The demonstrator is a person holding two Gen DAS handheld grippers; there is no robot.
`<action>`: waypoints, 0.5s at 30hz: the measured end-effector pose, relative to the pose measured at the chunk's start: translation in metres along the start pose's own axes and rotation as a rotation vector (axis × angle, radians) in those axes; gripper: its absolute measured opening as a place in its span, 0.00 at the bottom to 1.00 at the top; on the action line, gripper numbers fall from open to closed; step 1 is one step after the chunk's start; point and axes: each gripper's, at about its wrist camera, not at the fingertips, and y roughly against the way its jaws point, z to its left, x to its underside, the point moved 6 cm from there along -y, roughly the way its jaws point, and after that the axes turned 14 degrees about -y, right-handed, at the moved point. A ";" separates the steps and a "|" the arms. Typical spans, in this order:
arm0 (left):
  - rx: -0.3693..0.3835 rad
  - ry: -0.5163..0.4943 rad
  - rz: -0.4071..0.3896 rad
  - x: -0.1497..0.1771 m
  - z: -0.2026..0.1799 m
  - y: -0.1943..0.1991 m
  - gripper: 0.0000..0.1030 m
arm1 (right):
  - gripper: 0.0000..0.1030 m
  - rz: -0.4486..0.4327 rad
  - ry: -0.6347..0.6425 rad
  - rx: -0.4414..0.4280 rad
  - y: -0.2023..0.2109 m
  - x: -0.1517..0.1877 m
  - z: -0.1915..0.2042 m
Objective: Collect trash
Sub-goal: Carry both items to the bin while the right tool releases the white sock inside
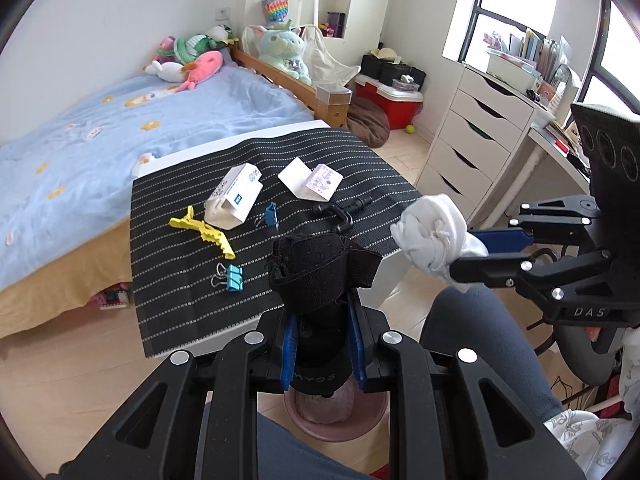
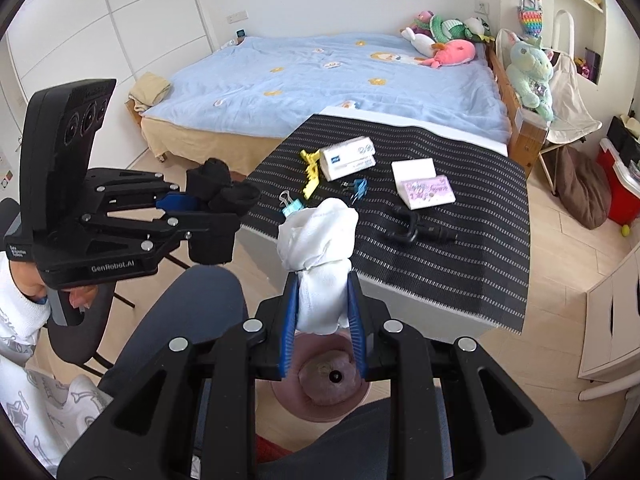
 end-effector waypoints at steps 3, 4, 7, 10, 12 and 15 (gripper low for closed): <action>-0.003 0.002 0.007 0.007 -0.002 0.001 0.21 | 0.23 0.026 -0.010 -0.010 -0.005 0.014 0.003; -0.001 0.006 0.009 0.010 -0.003 0.001 0.21 | 0.23 0.034 -0.011 -0.010 -0.007 0.018 0.003; 0.002 0.012 0.013 0.017 -0.005 0.003 0.21 | 0.23 0.053 -0.015 -0.019 -0.010 0.029 0.006; 0.008 0.018 0.012 0.021 -0.006 0.005 0.21 | 0.23 0.071 -0.008 -0.027 -0.014 0.035 0.010; 0.011 0.020 0.010 0.023 -0.006 0.007 0.21 | 0.23 0.080 -0.005 -0.031 -0.016 0.038 0.012; 0.010 0.021 0.005 0.024 -0.006 0.011 0.21 | 0.26 0.087 0.002 -0.039 -0.016 0.040 0.015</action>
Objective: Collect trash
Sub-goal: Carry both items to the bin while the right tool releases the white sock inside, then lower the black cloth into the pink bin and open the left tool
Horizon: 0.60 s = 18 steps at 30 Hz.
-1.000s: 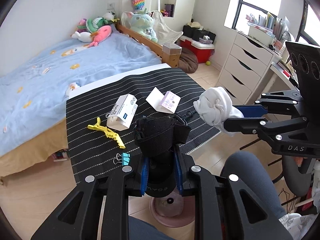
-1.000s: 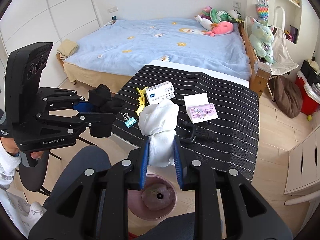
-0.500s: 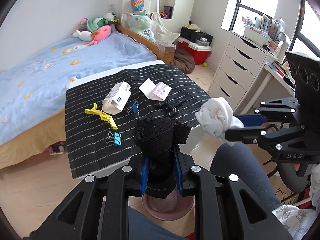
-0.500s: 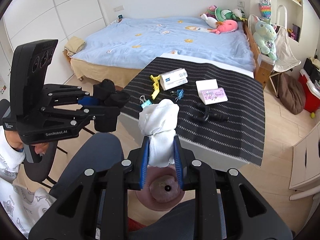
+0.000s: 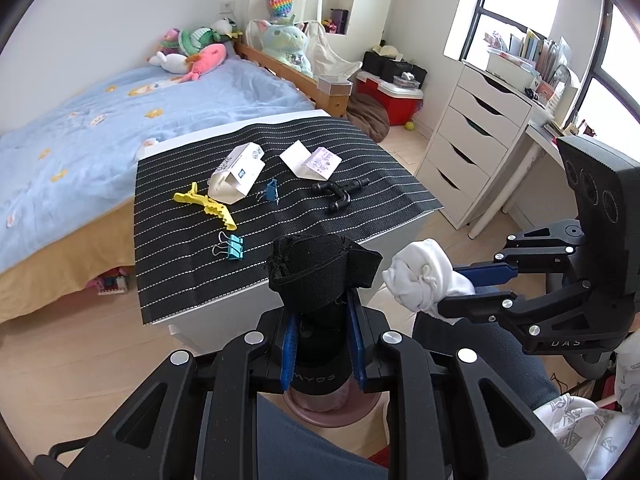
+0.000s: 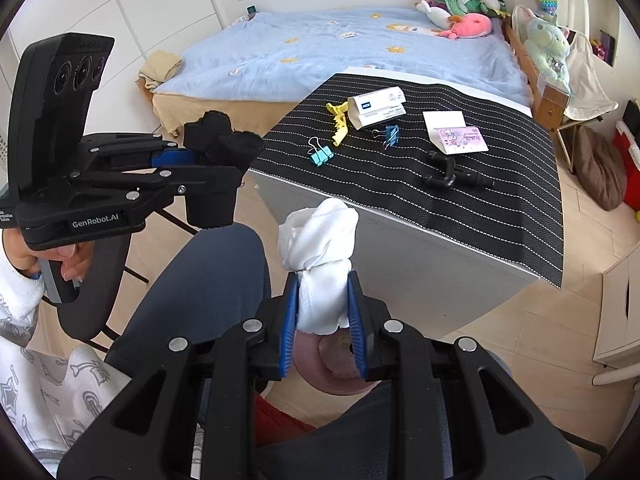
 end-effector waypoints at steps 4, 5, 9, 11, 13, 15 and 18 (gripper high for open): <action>0.002 0.002 -0.004 0.001 0.001 0.002 0.21 | 0.42 0.006 0.007 -0.003 0.000 0.000 0.002; 0.002 0.002 -0.004 0.001 0.001 0.002 0.21 | 0.58 0.004 0.003 -0.006 0.000 -0.001 0.002; 0.007 0.001 0.000 0.002 0.001 0.002 0.21 | 0.84 -0.015 -0.011 -0.001 0.002 -0.003 0.001; 0.012 -0.002 0.002 0.002 0.000 0.002 0.21 | 0.88 -0.021 -0.021 0.000 0.003 -0.005 -0.001; 0.015 -0.004 0.005 0.002 -0.001 0.002 0.21 | 0.90 -0.024 -0.024 0.009 0.004 -0.006 -0.003; 0.018 -0.007 0.007 0.002 -0.002 0.001 0.21 | 0.92 -0.028 -0.030 0.008 0.006 -0.006 -0.004; 0.022 -0.011 0.010 0.002 -0.005 0.000 0.21 | 0.93 -0.037 -0.038 0.011 0.009 -0.007 -0.006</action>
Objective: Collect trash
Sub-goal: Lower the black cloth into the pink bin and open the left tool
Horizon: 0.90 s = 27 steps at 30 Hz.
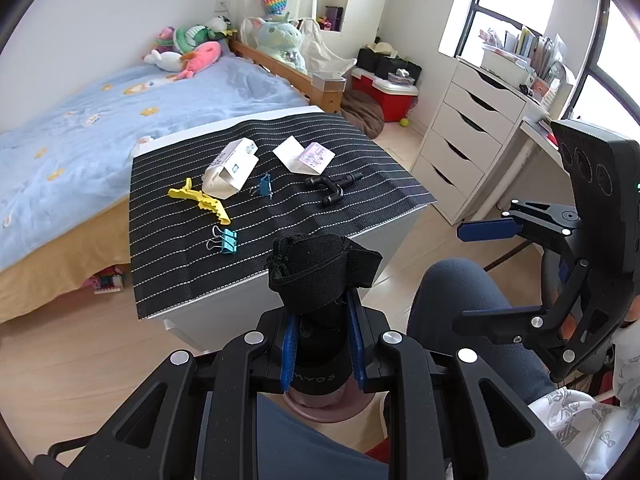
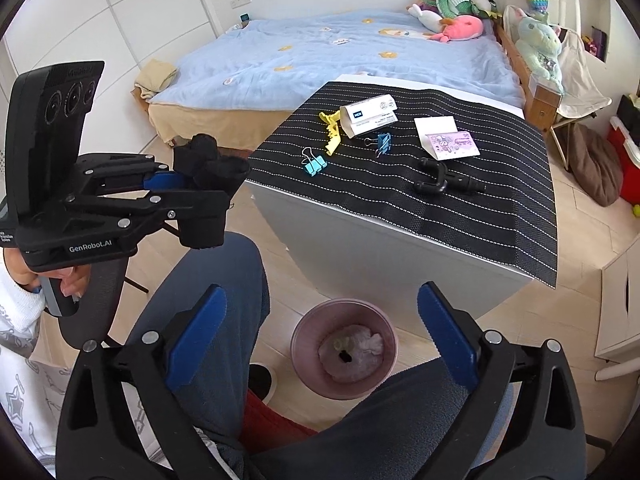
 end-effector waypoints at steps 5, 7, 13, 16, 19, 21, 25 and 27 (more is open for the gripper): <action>0.008 -0.014 0.005 0.000 -0.006 -0.002 0.21 | 0.93 -0.023 -0.025 0.014 0.008 -0.002 -0.005; 0.013 -0.019 0.008 0.001 -0.010 -0.003 0.21 | 0.94 -0.033 -0.028 0.025 0.013 -0.003 -0.007; 0.023 -0.040 0.014 0.000 -0.019 -0.005 0.21 | 0.94 -0.070 -0.044 0.062 0.026 -0.007 -0.018; 0.028 -0.057 0.016 -0.001 -0.025 -0.006 0.21 | 0.94 -0.090 -0.059 0.070 0.032 -0.010 -0.023; 0.032 -0.074 0.018 -0.002 -0.030 -0.007 0.21 | 0.94 -0.103 -0.068 0.078 0.036 -0.012 -0.027; 0.035 -0.080 0.018 -0.003 -0.031 -0.007 0.21 | 0.94 -0.110 -0.071 0.080 0.038 -0.014 -0.028; 0.048 -0.091 0.015 -0.005 -0.036 -0.005 0.25 | 0.94 -0.122 -0.075 0.082 0.042 -0.015 -0.031; 0.058 -0.097 0.016 -0.005 -0.038 -0.006 0.42 | 0.94 -0.126 -0.078 0.082 0.044 -0.016 -0.032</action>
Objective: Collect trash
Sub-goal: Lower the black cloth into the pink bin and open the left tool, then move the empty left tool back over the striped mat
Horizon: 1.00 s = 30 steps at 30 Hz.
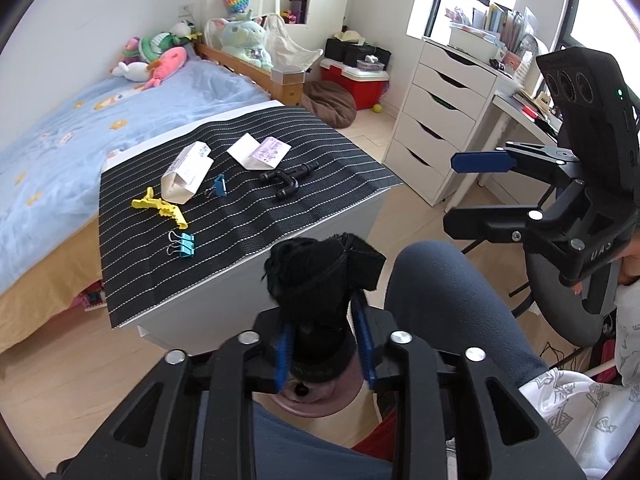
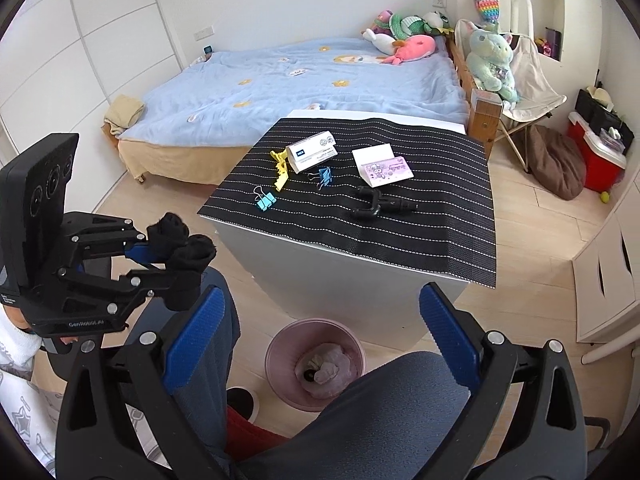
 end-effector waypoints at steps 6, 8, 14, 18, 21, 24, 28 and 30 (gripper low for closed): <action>-0.002 0.036 -0.031 0.000 0.003 0.002 0.88 | 0.94 0.001 -0.006 -0.003 0.000 0.000 -0.001; -0.023 0.042 -0.023 0.002 0.006 0.001 0.91 | 0.94 0.002 -0.008 -0.005 -0.001 0.000 -0.001; -0.061 0.086 -0.022 0.006 0.019 0.002 0.92 | 0.94 0.006 -0.010 -0.007 -0.003 0.003 -0.001; -0.076 0.106 -0.021 0.009 0.026 0.004 0.92 | 0.94 0.008 -0.010 -0.010 -0.005 0.005 0.001; -0.084 0.115 -0.023 0.010 0.029 0.005 0.92 | 0.94 0.010 -0.007 -0.015 -0.005 0.006 0.003; -0.091 0.123 -0.027 0.011 0.032 0.007 0.92 | 0.94 0.012 -0.005 -0.016 -0.006 0.006 0.004; -0.101 0.136 -0.035 0.011 0.037 0.008 0.92 | 0.94 0.014 -0.004 -0.018 -0.008 0.004 0.004; -0.108 0.138 -0.041 0.009 0.041 0.008 0.92 | 0.94 0.012 -0.002 -0.018 -0.009 0.001 0.004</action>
